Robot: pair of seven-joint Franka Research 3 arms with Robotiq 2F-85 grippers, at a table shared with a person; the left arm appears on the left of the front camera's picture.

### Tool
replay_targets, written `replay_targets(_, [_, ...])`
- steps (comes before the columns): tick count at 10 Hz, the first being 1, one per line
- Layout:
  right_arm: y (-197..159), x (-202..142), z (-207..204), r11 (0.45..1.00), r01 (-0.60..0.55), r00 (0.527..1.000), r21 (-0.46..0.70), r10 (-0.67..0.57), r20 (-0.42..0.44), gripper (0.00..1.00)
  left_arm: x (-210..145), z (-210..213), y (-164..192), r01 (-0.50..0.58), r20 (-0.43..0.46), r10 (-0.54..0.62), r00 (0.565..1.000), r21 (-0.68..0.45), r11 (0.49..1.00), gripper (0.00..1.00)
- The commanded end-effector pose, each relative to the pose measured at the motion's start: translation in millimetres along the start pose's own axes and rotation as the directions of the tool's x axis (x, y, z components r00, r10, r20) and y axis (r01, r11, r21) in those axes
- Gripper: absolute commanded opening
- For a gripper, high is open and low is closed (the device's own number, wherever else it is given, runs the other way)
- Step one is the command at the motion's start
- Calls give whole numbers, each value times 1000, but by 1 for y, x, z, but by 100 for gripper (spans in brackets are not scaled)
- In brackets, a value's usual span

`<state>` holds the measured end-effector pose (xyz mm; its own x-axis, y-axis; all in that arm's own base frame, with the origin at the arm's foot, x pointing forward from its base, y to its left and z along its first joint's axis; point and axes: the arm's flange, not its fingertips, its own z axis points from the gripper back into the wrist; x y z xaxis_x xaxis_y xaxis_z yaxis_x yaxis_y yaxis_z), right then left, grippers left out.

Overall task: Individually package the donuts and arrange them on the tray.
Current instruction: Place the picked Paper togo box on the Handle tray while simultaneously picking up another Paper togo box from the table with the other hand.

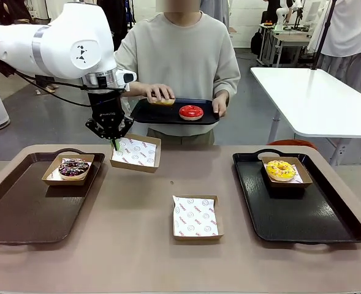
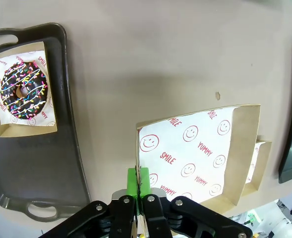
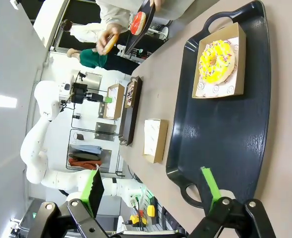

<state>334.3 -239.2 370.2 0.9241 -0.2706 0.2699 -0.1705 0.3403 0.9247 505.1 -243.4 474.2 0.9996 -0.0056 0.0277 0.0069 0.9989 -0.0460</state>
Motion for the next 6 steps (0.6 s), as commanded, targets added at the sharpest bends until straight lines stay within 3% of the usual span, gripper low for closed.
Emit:
replay_targets(1, [2,-2,2,1000,-4,1000,1,4,8,100,-3,2,2,-1,4,1,1000,3,1000,0])
replay_targets(6, [2,-2,2,1000,-4,1000,1,4,8,100,-3,2,2,-1,4,1,1000,3,1000,0])
